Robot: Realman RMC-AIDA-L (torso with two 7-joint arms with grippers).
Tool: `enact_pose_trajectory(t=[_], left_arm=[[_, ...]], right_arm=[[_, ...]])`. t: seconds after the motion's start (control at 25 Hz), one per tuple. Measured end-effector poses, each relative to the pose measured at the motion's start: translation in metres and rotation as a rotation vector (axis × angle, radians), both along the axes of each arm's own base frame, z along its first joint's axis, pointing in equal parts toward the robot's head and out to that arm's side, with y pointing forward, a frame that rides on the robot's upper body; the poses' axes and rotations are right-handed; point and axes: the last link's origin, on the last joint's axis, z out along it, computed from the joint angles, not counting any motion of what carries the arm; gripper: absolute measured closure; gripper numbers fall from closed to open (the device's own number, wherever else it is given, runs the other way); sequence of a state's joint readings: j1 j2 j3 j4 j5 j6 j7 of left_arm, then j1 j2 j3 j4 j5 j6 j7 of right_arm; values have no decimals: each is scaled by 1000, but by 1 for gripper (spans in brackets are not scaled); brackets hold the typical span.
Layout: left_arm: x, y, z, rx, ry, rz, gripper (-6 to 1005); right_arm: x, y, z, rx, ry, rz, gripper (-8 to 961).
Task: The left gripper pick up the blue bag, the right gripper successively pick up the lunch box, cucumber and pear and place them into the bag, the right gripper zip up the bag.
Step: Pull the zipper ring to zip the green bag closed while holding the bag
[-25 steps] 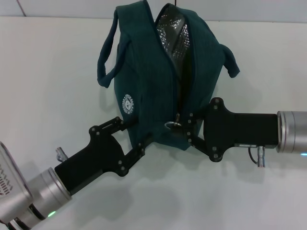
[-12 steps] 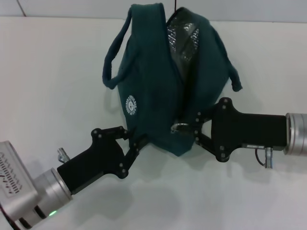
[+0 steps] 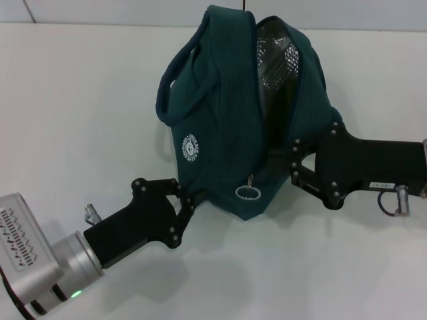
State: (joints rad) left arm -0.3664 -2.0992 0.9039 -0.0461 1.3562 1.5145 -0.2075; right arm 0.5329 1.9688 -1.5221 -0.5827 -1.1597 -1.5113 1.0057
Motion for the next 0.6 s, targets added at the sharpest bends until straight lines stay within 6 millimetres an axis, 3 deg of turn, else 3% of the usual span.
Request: enact_pose_trajectory(t=[0.32,0.6], left_arm=[[1,0,0,1,0,-2,944],[4,2,-1,-10,0,-25,944]], right_arm=[[3,0,2,40,-7,17,795],[18,-13,3,-98,-137,34,784]])
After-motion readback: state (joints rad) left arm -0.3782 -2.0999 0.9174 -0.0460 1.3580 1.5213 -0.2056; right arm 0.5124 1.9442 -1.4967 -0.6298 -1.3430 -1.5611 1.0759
